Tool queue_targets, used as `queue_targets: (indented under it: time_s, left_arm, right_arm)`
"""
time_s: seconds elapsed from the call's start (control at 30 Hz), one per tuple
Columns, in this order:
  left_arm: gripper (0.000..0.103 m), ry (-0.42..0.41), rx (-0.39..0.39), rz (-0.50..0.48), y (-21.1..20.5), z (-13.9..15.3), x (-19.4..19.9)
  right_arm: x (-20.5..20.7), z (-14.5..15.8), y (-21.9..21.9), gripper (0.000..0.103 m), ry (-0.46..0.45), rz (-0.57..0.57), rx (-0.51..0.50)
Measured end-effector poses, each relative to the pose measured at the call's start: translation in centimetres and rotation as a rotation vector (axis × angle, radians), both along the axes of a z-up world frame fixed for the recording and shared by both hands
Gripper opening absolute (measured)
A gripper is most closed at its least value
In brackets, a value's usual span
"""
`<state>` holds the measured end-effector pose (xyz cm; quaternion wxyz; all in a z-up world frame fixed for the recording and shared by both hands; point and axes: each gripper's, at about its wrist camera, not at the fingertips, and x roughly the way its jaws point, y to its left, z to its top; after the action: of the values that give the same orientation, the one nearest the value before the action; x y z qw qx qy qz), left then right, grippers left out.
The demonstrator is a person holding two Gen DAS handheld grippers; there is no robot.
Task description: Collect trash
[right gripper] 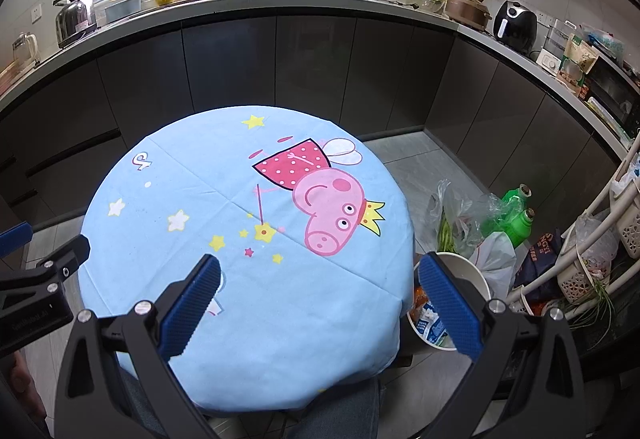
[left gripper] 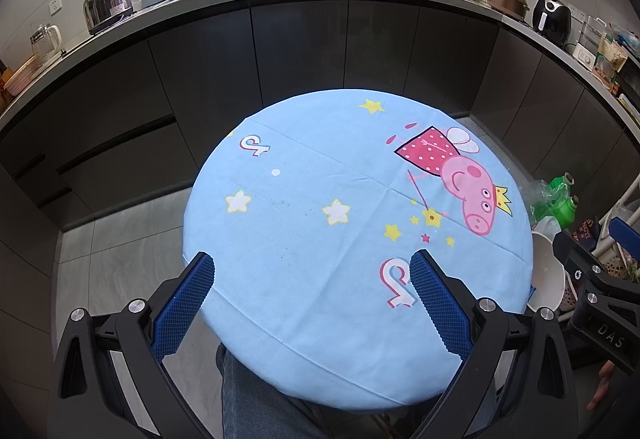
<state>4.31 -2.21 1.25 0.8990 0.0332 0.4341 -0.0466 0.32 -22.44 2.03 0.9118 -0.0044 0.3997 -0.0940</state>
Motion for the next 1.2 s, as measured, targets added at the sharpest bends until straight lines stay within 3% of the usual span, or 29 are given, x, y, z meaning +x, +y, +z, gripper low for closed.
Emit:
queue_targets:
  time_s: [1.2]
  left_arm:
    - [0.094, -0.001, 0.003, 0.002, -0.08, -0.13, -0.32]
  right_arm:
    - [0.01, 0.01, -0.04, 0.1, 0.001, 0.001, 0.002]
